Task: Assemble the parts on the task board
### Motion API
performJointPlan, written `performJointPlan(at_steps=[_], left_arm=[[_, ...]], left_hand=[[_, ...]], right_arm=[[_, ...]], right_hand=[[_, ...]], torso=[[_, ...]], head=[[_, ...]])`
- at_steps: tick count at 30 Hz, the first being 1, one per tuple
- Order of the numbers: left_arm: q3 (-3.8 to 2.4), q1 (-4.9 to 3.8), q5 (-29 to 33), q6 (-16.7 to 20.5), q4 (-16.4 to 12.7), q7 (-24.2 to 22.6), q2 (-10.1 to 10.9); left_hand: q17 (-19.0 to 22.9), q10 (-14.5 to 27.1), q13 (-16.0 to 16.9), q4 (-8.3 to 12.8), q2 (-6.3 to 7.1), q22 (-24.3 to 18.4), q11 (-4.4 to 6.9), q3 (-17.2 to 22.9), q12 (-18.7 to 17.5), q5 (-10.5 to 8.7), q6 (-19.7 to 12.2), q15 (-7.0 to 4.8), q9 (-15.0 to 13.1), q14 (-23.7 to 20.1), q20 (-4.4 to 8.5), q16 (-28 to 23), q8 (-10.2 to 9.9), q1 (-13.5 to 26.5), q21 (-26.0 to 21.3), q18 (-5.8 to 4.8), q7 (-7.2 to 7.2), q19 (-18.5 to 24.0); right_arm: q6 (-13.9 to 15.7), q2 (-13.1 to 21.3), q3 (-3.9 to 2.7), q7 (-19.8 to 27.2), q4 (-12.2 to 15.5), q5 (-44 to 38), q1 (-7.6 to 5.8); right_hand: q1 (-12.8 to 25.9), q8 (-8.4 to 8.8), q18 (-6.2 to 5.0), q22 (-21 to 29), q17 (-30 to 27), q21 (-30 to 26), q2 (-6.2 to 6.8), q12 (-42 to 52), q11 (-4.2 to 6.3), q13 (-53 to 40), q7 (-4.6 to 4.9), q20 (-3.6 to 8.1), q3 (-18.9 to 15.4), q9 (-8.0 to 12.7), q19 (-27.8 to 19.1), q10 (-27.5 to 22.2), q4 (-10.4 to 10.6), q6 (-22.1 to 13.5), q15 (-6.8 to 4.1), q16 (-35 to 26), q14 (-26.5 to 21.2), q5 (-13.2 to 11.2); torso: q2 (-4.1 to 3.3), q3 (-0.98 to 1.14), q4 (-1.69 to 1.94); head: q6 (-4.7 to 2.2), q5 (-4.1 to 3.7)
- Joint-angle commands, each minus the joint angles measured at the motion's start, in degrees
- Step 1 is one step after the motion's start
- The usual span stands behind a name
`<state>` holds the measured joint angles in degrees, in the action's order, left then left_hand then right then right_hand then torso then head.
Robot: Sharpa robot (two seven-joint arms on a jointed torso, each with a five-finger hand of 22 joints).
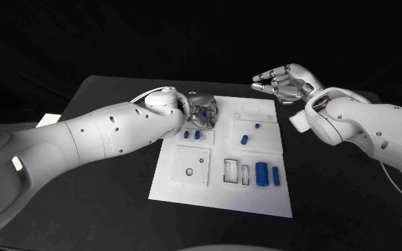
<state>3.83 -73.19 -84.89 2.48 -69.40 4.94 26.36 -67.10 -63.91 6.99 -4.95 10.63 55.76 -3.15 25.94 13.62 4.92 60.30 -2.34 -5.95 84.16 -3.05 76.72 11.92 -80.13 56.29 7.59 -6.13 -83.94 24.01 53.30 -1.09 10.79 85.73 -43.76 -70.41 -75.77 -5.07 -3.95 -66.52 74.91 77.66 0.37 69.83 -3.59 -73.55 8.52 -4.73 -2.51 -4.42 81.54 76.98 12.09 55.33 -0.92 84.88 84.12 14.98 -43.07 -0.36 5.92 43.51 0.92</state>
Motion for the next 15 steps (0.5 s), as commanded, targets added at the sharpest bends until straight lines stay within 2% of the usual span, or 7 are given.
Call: performJointPlan(at_steps=[1,7,15], left_arm=[[0.06,0.24,-0.66,-1.43,0.26,-0.43,-0.43],[0.06,0.41,-0.67,-1.95,0.43,-0.31,-0.69],[0.06,0.48,-0.67,-2.75,0.48,0.13,-0.76]], left_hand=[[0.0,-0.55,-0.11,-0.01,-0.68,0.12,0.09,0.37,-0.35,-0.08,0.47,0.39,0.09,2.14,-0.37,0.22,-0.44,0.16,0.37,-0.65,-0.16,-0.68],[-0.04,-0.74,-0.25,0.13,-0.46,0.1,0.08,0.48,-0.59,-0.14,0.53,0.41,0.15,2.14,-0.39,0.32,-0.6,0.25,0.33,-0.63,-0.18,-0.68],[0.03,-0.92,-0.46,0.36,-0.05,0.15,0.0,0.58,-0.98,-0.18,0.5,0.46,0.27,2.13,-0.43,0.4,-0.9,0.4,0.34,-0.63,-0.28,-0.7]], right_arm=[[-0.74,-0.12,-0.01,0.55,0.07,-0.06,0.03],[-0.76,-0.16,-0.01,0.56,0.09,-0.06,0.03],[-0.74,-0.21,-0.01,0.55,0.09,-0.06,0.03]], right_hand=[[0.46,-0.27,-0.62,0.0,7.95,-0.18,-0.17,0.07,0.11,0.02,-0.04,-0.03,-0.37,-0.09,-0.22,-0.04,0.02,-0.13,-0.1,-0.3,4.17,0.3],[0.46,-0.27,-0.62,0.0,7.95,-0.18,-0.17,0.07,0.11,0.02,-0.04,-0.03,-0.37,-0.09,-0.22,-0.04,0.02,-0.13,-0.1,-0.3,4.17,0.3],[0.44,-0.29,-0.62,0.02,7.96,-0.2,-0.23,0.22,0.11,-0.09,-0.05,-0.03,-0.39,-0.1,-0.22,0.07,0.02,-0.12,-0.1,-0.29,4.18,0.35]], torso=[[-0.01,0.0,0.0],[-0.06,0.0,-0.08],[0.0,0.02,0.03]], head=[[0.02,0.0],[0.05,0.01],[0.13,-0.03]])
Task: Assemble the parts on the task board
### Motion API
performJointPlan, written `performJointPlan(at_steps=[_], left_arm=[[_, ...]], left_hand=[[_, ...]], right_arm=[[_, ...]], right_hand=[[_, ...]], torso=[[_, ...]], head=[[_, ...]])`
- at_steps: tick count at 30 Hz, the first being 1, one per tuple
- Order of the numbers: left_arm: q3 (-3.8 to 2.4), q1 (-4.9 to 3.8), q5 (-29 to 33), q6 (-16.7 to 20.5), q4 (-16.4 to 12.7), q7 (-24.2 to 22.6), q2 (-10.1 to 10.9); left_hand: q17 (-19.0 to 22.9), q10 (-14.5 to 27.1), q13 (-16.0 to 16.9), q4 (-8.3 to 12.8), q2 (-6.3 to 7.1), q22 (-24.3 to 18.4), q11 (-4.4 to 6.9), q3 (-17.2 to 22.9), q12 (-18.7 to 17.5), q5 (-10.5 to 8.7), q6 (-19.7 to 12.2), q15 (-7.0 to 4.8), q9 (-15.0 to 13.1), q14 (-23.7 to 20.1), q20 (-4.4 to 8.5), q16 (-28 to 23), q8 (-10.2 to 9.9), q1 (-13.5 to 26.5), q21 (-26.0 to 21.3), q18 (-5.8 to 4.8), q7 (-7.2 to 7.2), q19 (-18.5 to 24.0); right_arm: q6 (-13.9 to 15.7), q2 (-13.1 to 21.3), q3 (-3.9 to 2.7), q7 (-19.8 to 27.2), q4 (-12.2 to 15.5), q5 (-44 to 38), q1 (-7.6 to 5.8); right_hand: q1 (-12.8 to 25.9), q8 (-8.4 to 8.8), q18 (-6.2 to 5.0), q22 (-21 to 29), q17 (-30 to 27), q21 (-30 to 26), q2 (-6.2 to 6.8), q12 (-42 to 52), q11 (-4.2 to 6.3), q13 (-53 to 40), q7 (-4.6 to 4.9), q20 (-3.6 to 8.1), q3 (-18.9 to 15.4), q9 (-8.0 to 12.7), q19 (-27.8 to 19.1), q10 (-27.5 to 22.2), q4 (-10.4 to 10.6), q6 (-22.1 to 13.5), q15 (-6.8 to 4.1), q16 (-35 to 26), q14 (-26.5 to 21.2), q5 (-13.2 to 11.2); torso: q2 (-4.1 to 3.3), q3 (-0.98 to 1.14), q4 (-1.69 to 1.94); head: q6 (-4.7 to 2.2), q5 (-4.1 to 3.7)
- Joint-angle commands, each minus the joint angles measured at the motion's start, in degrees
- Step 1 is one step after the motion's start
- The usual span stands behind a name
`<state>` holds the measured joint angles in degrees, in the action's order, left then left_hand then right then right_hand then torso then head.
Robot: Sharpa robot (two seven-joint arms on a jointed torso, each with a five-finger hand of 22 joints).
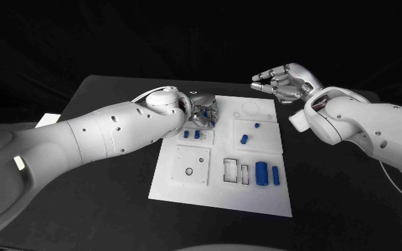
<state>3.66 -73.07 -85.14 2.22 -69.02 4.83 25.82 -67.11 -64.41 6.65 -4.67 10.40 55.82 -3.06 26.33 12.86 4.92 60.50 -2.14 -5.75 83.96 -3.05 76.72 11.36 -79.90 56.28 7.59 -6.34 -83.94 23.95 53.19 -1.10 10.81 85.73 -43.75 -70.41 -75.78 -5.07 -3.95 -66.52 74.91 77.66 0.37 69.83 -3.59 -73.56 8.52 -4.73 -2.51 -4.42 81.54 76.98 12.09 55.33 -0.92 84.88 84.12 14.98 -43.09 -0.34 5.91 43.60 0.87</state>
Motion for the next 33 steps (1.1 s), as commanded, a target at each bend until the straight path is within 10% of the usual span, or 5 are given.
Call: performJointPlan(at_steps=[1,33], left_arm=[[0.23,0.36,-0.43,-2.57,0.11,0.29,-0.23],[0.1,0.67,0.98,2.0,-0.34,-0.05,0.32]], left_hand=[[0.04,-0.42,-0.14,0.09,0.17,0.1,-0.09,0.21,-0.24,-0.17,0.3,0.27,0.07,2.33,-0.43,0.4,-0.35,0.17,0.34,-0.63,-0.07,-0.71],[0.54,-5.64,-1.23,5.02,-1.33,2.65,-0.22,7.79,-5.0,0.21,4.17,0.38,0.28,2.1,-0.49,1.37,-2.07,0.41,2.28,-1.0,-0.81,-0.81]], right_arm=[[-0.68,-0.11,-0.01,0.53,0.09,-0.07,0.03],[-0.85,-0.34,-0.01,0.67,0.14,-0.07,0.03]], right_hand=[[0.44,-0.29,-0.62,0.02,7.97,-0.2,-0.23,0.23,0.11,-0.09,-0.05,-0.03,-0.39,-0.09,-0.22,0.07,0.02,-0.12,-0.1,-0.29,4.18,0.36],[0.42,-0.32,-0.61,-0.04,7.92,-0.17,-0.3,0.34,0.12,-0.16,-0.06,-0.02,-0.42,-0.1,-0.18,0.15,0.01,-0.08,-0.11,-0.34,4.17,0.39]], torso=[[0.03,0.01,0.04],[-0.01,-0.05,0.0]], head=[[0.09,0.01],[0.25,0.2]])
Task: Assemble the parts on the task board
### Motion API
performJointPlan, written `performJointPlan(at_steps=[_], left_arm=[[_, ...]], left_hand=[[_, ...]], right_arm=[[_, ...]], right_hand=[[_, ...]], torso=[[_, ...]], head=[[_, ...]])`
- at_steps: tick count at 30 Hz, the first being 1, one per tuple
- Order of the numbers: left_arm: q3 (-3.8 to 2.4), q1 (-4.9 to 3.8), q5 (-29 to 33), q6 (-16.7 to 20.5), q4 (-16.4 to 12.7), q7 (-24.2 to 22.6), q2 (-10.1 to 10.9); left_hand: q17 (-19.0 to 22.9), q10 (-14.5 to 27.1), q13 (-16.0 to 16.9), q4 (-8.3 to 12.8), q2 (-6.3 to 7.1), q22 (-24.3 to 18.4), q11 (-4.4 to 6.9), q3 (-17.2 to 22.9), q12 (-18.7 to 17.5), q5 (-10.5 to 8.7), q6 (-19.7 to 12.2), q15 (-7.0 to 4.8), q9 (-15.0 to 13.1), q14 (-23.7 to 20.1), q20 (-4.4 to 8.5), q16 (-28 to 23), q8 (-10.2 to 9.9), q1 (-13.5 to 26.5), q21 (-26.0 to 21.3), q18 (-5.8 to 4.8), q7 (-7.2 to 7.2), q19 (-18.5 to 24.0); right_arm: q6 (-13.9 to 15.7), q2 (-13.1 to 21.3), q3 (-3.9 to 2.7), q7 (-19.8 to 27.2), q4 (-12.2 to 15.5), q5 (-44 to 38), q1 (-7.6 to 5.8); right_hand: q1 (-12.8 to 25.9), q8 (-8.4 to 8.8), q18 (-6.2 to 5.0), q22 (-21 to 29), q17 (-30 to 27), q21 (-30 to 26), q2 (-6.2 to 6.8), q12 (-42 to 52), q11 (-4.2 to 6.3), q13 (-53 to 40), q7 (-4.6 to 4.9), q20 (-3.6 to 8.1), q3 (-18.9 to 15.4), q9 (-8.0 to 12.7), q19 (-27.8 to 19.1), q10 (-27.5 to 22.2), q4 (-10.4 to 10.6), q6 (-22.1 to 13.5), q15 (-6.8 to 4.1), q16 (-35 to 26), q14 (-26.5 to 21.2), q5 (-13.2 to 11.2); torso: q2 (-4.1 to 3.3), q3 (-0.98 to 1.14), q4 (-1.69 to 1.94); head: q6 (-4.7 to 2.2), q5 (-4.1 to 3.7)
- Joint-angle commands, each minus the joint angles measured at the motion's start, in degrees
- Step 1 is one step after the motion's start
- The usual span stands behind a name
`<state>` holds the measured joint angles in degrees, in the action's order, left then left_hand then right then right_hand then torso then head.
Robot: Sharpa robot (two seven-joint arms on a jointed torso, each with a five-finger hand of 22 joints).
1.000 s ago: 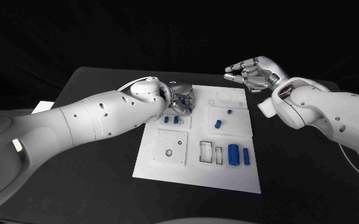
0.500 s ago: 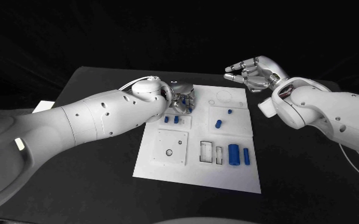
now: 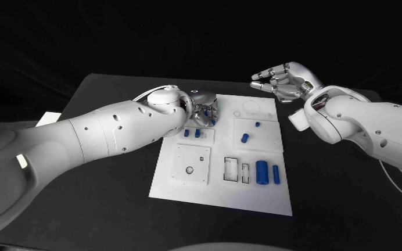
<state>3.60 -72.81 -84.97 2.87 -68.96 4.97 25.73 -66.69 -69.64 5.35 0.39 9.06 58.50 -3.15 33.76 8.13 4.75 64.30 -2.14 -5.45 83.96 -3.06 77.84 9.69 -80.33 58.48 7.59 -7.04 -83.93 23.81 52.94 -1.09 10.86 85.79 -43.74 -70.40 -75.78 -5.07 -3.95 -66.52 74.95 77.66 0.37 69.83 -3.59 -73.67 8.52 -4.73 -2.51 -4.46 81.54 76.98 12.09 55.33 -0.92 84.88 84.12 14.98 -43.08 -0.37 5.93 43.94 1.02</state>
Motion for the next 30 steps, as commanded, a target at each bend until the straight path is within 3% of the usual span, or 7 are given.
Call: performJointPlan(at_steps=[1,13,19,30], left_arm=[[0.1,0.42,0.97,1.68,-0.61,-0.2,0.59],[-1.11,0.45,2.53,5.61,-4.46,-0.43,4.26],[-1.87,0.44,4.1,6.66,-7.34,-0.43,7.21],[-2.14,0.53,6.31,5.98,-10.2,0.4,12.06]], left_hand=[[0.17,-0.46,0.04,-0.01,0.06,-0.04,-0.15,0.4,-0.39,0.39,0.42,0.41,-0.02,2.09,-0.5,0.25,-0.44,0.99,0.06,-1.0,-0.14,-0.8],[0.25,-0.63,-0.12,0.02,0.36,-0.08,-0.27,0.46,-1.16,0.38,0.54,0.5,0.04,2.07,-0.6,0.33,-0.81,1.88,-0.06,-0.97,-0.23,-0.74],[0.19,-0.64,-0.13,0.03,0.37,-0.12,-0.27,0.46,-1.17,0.38,0.56,0.5,0.03,2.08,-0.6,0.37,-0.82,1.9,-0.1,-0.96,-0.24,-0.73],[0.2,-0.83,-0.14,0.11,0.51,-0.16,-0.27,0.47,-1.33,0.38,0.71,0.51,0.03,2.09,-0.62,0.41,-0.88,2.08,-0.16,-0.94,-0.26,-0.73]], right_arm=[[-0.71,-0.08,-0.01,0.62,0.09,-0.07,0.03],[-0.7,0.08,-0.02,0.65,0.08,-0.07,0.03],[-0.75,0.11,-0.02,0.66,0.03,-0.07,0.03],[-0.77,0.32,-0.02,0.68,-0.02,-0.07,0.06]], right_hand=[[0.42,-0.32,-0.61,-0.04,7.88,-0.17,-0.31,0.34,0.12,-0.05,-0.06,-0.02,-0.42,-0.06,-0.18,0.14,0.01,-0.08,-0.11,-0.34,4.17,0.39],[0.42,-0.32,-0.61,-0.04,7.88,-0.17,-0.31,0.34,0.12,-0.05,-0.06,-0.02,-0.42,-0.06,-0.18,0.14,0.01,-0.08,-0.11,-0.34,4.17,0.39],[0.42,-0.32,-0.61,-0.04,7.88,-0.17,-0.31,0.34,0.12,-0.05,-0.06,-0.02,-0.42,-0.06,-0.18,0.14,0.01,-0.08,-0.11,-0.34,4.17,0.39],[0.42,-0.32,-0.61,-0.04,7.88,-0.17,-0.31,0.34,0.12,-0.05,-0.06,-0.02,-0.42,-0.06,-0.18,0.14,0.01,-0.08,-0.11,-0.34,4.17,0.39]], torso=[[-0.02,-0.02,-0.03],[0.03,0.03,0.09],[0.05,0.03,0.07],[0.02,-0.05,0.17]], head=[[-0.08,0.07],[-0.33,0.13],[-0.52,0.25],[-0.48,0.2]])
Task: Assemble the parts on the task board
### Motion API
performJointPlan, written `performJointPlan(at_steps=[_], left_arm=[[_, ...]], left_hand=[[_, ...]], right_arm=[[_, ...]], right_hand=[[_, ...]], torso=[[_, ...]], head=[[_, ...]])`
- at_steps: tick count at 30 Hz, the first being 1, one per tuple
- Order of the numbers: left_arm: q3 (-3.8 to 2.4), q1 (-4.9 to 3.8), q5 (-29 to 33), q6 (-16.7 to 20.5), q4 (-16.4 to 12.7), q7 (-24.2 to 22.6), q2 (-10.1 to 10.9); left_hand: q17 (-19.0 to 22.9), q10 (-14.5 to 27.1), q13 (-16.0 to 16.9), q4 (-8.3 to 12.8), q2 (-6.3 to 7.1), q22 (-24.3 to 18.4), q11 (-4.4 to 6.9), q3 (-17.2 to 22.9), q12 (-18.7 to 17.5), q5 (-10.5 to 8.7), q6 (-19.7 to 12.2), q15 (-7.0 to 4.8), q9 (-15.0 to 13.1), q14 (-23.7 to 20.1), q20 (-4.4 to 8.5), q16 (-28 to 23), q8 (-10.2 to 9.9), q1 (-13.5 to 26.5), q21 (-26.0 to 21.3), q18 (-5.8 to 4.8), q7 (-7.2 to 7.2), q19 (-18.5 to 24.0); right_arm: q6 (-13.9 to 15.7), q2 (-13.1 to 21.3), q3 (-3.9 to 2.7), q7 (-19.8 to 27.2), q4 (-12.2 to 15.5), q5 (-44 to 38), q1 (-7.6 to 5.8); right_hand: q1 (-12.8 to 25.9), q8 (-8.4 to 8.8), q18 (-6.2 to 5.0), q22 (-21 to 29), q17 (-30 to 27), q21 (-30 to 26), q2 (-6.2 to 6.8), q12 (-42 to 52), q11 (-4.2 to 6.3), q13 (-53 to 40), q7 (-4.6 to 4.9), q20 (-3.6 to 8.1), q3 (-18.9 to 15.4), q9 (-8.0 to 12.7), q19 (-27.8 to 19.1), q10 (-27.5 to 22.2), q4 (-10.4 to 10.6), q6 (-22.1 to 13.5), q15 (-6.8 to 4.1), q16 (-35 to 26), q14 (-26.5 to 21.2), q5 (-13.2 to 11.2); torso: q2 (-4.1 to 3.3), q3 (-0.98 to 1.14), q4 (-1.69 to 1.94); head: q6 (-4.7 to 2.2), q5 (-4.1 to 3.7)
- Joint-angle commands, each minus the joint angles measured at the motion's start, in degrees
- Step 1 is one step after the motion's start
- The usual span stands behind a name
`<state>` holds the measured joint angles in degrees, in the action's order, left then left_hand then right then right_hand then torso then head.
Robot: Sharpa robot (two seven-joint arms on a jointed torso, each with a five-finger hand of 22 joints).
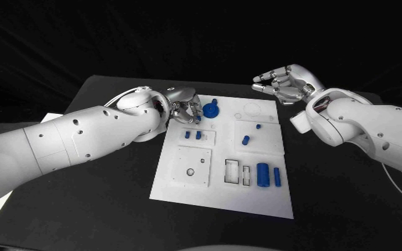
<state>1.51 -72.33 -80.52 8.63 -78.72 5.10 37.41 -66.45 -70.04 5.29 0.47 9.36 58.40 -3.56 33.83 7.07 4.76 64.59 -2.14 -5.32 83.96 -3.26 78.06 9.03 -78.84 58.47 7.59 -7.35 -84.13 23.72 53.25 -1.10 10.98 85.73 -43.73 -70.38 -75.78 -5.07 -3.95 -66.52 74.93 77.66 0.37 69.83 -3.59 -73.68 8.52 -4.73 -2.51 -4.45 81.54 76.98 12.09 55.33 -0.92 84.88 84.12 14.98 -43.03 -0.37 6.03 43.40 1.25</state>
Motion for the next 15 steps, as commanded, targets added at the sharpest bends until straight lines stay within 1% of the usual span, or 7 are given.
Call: performJointPlan(at_steps=[1,5,7,11,15], left_arm=[[-0.05,0.07,2.01,0.13,-0.5,0.34,0.61],[-0.05,0.13,2.32,-0.41,-0.36,0.63,1.01],[-0.05,0.17,2.38,-0.72,-0.18,0.79,1.0],[-0.03,0.34,2.45,-1.6,0.39,1.2,0.83],[-0.01,0.54,2.48,-2.33,0.86,1.48,0.69]], left_hand=[[-0.04,-0.44,-0.08,0.03,0.21,-0.06,0.15,0.4,-0.28,0.37,0.42,0.51,-0.1,2.09,-0.42,0.2,-0.22,0.59,-0.16,-0.94,0.05,-0.53],[-0.04,-0.44,-0.08,0.03,0.21,-0.06,0.15,0.4,-0.28,0.37,0.42,0.51,-0.1,2.09,-0.42,0.2,-0.22,0.59,-0.16,-0.94,0.05,-0.53],[-0.04,-0.44,-0.08,0.03,0.21,-0.06,0.15,0.4,-0.28,0.37,0.42,0.51,-0.1,2.09,-0.42,0.2,-0.22,0.59,-0.16,-0.94,0.05,-0.53],[-0.04,-0.53,-0.08,0.02,0.23,-0.04,0.16,0.4,-0.35,0.37,0.5,0.51,-0.1,2.09,-0.42,0.22,-0.24,0.7,-0.15,-0.94,0.05,-0.53],[-0.01,-0.57,-0.09,0.0,0.27,-0.03,0.14,0.38,-0.42,0.35,0.53,0.52,-0.1,2.08,-0.43,0.21,-0.27,0.82,-0.14,-0.94,0.05,-0.53]], right_arm=[[-0.69,0.02,-0.01,0.56,0.04,-0.07,0.04],[-0.71,-0.02,-0.01,0.57,0.06,-0.07,0.05],[-0.72,-0.04,-0.01,0.58,0.05,-0.07,0.05],[-0.73,-0.05,-0.01,0.59,0.06,-0.07,0.06],[-0.73,-0.01,-0.01,0.59,0.09,-0.07,0.06]], right_hand=[[0.42,-0.32,-0.61,-0.04,7.9,-0.17,-0.3,0.34,0.12,-0.04,-0.06,-0.02,-0.42,-0.07,-0.19,0.15,0.01,-0.08,-0.11,-0.34,4.17,0.39],[0.42,-0.32,-0.61,-0.04,7.9,-0.17,-0.3,0.34,0.12,-0.04,-0.06,-0.02,-0.42,-0.07,-0.19,0.15,0.01,-0.08,-0.11,-0.34,4.17,0.39],[0.42,-0.32,-0.61,-0.04,7.9,-0.17,-0.3,0.34,0.12,-0.04,-0.06,-0.02,-0.42,-0.07,-0.19,0.15,0.01,-0.08,-0.11,-0.34,4.17,0.39],[0.42,-0.32,-0.61,-0.04,7.9,-0.17,-0.3,0.34,0.12,-0.04,-0.06,-0.02,-0.42,-0.07,-0.19,0.15,0.01,-0.08,-0.11,-0.34,4.17,0.39],[0.45,-0.35,-0.6,-0.05,7.9,-0.17,-0.42,0.38,0.13,-0.06,-0.07,-0.01,-0.46,-0.08,-0.17,0.18,0.05,-0.04,-0.12,-0.34,4.18,0.42]], torso=[[-0.05,-0.07,0.09],[-0.02,-0.07,0.08],[-0.05,-0.04,-0.02],[-0.07,-0.05,-0.07],[-0.05,-0.01,-0.04]], head=[[0.02,-0.02],[0.11,0.05],[0.12,0.24],[0.22,0.27],[0.36,0.22]])
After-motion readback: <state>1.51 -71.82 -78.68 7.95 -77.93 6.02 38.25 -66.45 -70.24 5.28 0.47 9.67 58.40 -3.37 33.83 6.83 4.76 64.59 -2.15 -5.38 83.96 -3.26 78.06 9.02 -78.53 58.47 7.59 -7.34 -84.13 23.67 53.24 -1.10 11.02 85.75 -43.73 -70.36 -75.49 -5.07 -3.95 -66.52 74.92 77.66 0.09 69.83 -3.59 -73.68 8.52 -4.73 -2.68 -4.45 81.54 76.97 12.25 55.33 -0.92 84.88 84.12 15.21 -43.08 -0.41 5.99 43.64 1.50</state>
